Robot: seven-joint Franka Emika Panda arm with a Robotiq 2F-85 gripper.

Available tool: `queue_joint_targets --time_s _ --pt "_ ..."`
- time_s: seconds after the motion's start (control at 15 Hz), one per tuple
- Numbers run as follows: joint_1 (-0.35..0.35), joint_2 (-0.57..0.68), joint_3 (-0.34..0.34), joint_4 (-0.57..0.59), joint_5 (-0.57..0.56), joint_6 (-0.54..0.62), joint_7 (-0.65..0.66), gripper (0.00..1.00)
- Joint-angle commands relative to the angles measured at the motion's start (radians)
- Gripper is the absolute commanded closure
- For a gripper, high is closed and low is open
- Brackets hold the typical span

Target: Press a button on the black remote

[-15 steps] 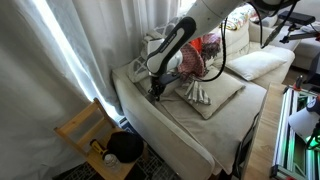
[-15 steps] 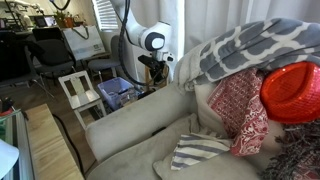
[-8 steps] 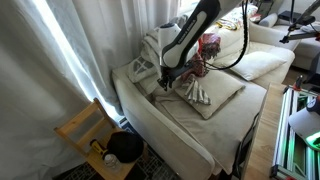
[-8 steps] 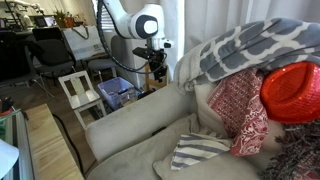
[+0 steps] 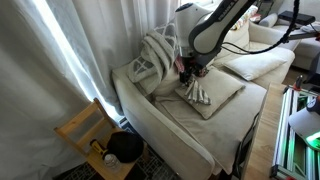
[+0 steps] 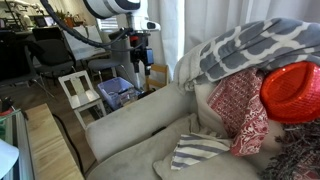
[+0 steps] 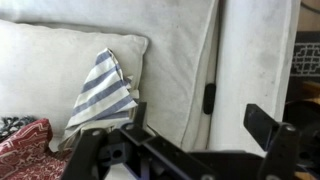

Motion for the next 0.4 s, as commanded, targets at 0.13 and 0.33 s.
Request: queue_joint_targets --time_s 0.13,0.33 --pt "-0.050 -0.075 0.050 -0.043 -0.026 -0.037 0.010 0.00" --pt "-0.050 -0.076 0.050 -0.053 -0.027 -0.037 0.010 0.00"
